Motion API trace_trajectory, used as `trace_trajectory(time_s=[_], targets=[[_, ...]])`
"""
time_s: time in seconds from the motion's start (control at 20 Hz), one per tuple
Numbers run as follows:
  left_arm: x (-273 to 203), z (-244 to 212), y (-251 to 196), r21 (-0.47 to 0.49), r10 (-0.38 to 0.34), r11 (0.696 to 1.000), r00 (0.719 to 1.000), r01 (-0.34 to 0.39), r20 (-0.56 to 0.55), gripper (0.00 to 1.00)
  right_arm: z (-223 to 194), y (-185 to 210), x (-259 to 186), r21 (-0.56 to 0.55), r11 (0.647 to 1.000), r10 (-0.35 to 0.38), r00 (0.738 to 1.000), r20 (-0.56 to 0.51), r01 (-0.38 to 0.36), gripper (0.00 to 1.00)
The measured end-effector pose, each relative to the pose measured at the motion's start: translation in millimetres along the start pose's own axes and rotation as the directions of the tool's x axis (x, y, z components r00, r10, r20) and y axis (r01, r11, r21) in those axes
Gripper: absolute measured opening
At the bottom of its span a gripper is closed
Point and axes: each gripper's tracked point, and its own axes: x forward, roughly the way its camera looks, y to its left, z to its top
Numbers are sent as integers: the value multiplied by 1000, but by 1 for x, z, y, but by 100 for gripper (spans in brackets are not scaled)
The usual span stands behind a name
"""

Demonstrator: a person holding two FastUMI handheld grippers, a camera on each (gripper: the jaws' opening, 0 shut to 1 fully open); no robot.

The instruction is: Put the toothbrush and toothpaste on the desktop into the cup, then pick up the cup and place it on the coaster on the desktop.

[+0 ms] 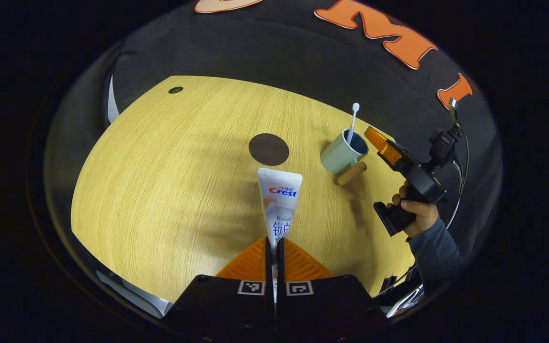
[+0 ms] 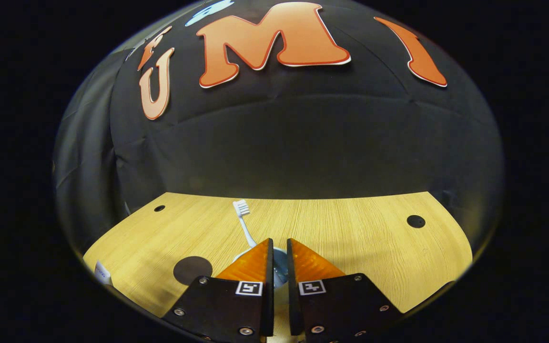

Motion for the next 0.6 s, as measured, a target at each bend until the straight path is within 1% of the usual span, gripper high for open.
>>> trace_trajectory(time_s=[0.05, 0.1, 0.15, 0.25, 0.3, 0.35, 0.4, 0.55, 0.6], targets=[[5, 7, -1, 10, -4, 1000, 1000, 4, 12, 2, -4, 0, -6, -3, 1000, 3, 1000, -25, -3, 15], [9, 15, -2, 22, -10, 1000, 1000, 10, 27, 2, -10, 0, -12, 0, 1000, 2, 998, -60, -2, 22], [14, 21, -4, 37, -14, 999, 999, 13, 43, 2, -19, -2, -20, 3, 1000, -1, 994, -106, 2, 27], [29, 39, -13, 73, -26, 997, 996, 20, 82, 2, -32, 1, -35, 13, 1000, 10, 985, -172, -8, 53], [36, 49, -18, 94, -38, 995, 994, 29, 102, 2, -35, 0, -43, 7, 1000, 8, 983, -184, -7, 53], [40, 61, -19, 115, -51, 993, 991, 37, 125, 2, -35, 0, -52, -3, 1000, 4, 982, -188, -5, 65], [46, 74, -22, 136, -68, 990, 987, 47, 147, 2, -36, 0, -60, -13, 1000, 1, 982, -191, -3, 64], [70, 110, -33, 193, -118, 978, 971, 77, 207, 2, -42, 3, -85, -11, 1000, 2, 978, -210, -5, 69], [76, 121, -42, 201, -136, 975, 967, 93, 216, 2, -48, 7, -93, -1, 1000, 11, 975, -222, -12, 67]])
